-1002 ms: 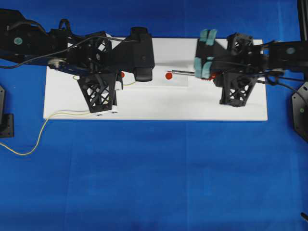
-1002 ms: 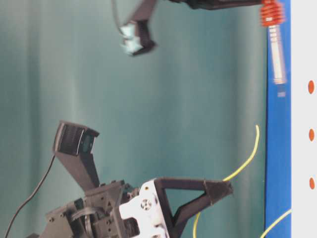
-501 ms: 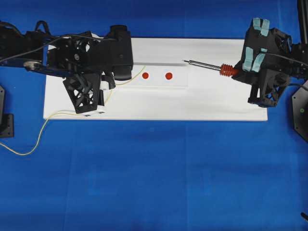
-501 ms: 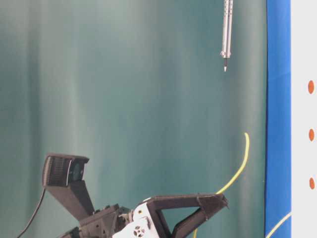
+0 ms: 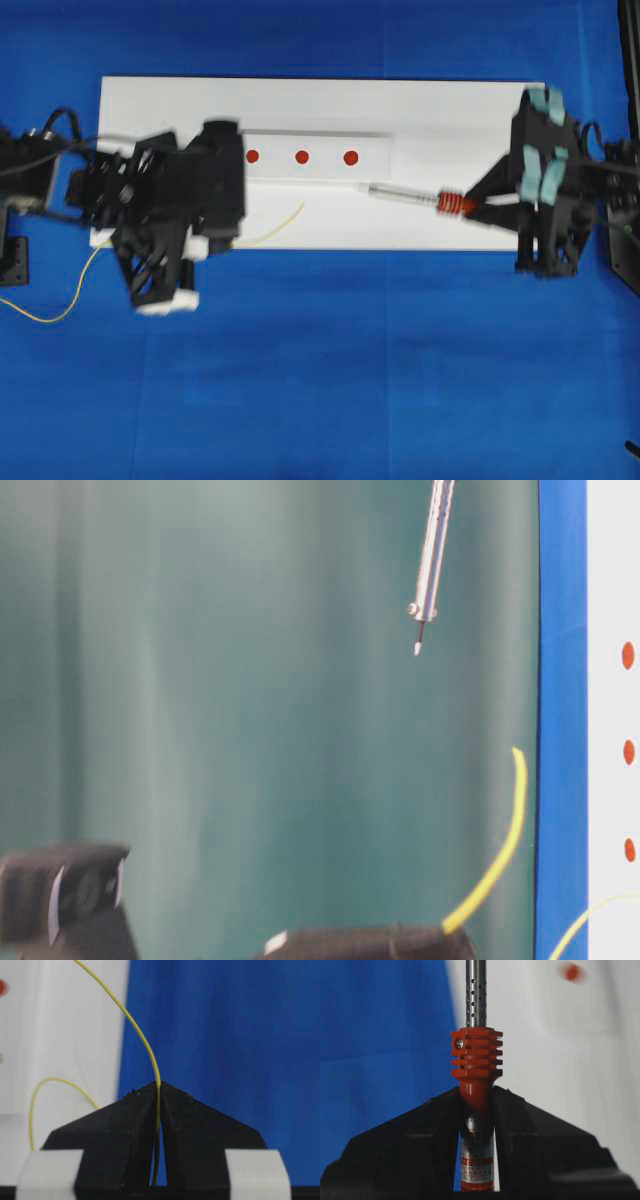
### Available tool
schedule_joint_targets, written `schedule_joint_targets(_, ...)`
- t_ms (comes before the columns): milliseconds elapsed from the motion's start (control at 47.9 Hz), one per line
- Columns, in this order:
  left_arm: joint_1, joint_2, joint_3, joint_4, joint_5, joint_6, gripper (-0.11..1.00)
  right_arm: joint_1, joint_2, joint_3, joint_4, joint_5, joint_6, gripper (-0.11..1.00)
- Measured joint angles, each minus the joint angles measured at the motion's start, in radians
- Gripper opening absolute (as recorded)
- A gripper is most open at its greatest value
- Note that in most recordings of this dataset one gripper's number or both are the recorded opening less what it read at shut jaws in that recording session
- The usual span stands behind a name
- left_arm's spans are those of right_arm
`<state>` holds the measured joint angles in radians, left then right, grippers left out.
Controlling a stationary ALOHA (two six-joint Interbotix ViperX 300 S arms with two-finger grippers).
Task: Touch the tip of the soldering iron to the tip of the solder at the mark.
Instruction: 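Withdraw both tools from the strip and lower them to the table, then release the solder wire and soldering iron on the table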
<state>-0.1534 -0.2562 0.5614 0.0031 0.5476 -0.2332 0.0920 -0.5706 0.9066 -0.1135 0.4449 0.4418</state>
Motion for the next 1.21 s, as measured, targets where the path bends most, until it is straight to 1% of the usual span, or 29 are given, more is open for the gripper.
schedule_joint_targets(125, -0.087, -0.038, 0.074, -0.002, -0.124, -0.043, 0.01, 0.084, 0.040, 0.000, 0.000, -0.058, 0.034, 0.06)
schedule_joint_targets(188, -0.123, -0.052, 0.123, -0.002, -0.209, -0.069, 0.01, 0.124, 0.074, 0.000, 0.000, -0.091, 0.035, 0.06)
schedule_joint_targets(355, -0.199, -0.049, 0.255, -0.003, -0.414, -0.138, 0.01, 0.178, 0.196, 0.000, 0.000, -0.192, 0.046, 0.06)
schedule_joint_targets(480, -0.239, -0.008, 0.344, -0.003, -0.561, -0.155, 0.01, 0.221, 0.307, -0.002, 0.000, -0.272, 0.048, 0.06)
schedule_joint_targets(584, -0.255, 0.061, 0.388, -0.003, -0.661, -0.155, 0.01, 0.242, 0.393, -0.002, 0.000, -0.337, 0.048, 0.06)
schedule_joint_targets(710, -0.270, 0.150, 0.394, -0.002, -0.726, -0.143, 0.01, 0.259, 0.486, -0.008, 0.006, -0.407, 0.049, 0.06)
schedule_joint_targets(856, -0.279, 0.224, 0.382, -0.003, -0.739, -0.117, 0.01, 0.288, 0.563, -0.031, 0.008, -0.448, 0.049, 0.06)
schedule_joint_targets(981, -0.281, 0.238, 0.377, -0.003, -0.738, -0.091, 0.01, 0.298, 0.601, -0.046, 0.014, -0.454, 0.049, 0.06)
schedule_joint_targets(1043, -0.282, 0.238, 0.374, -0.003, -0.738, -0.089, 0.05, 0.298, 0.611, -0.052, 0.020, -0.454, 0.049, 0.06)
schedule_joint_targets(1085, -0.281, 0.239, 0.374, -0.002, -0.738, -0.087, 0.11, 0.299, 0.614, -0.054, 0.025, -0.454, 0.049, 0.06)
schedule_joint_targets(1169, -0.282, 0.238, 0.374, -0.002, -0.735, -0.087, 0.28, 0.302, 0.615, -0.055, 0.038, -0.453, 0.049, 0.07)
schedule_joint_targets(1210, -0.282, 0.238, 0.373, -0.002, -0.729, -0.087, 0.39, 0.302, 0.615, -0.057, 0.046, -0.451, 0.049, 0.08)
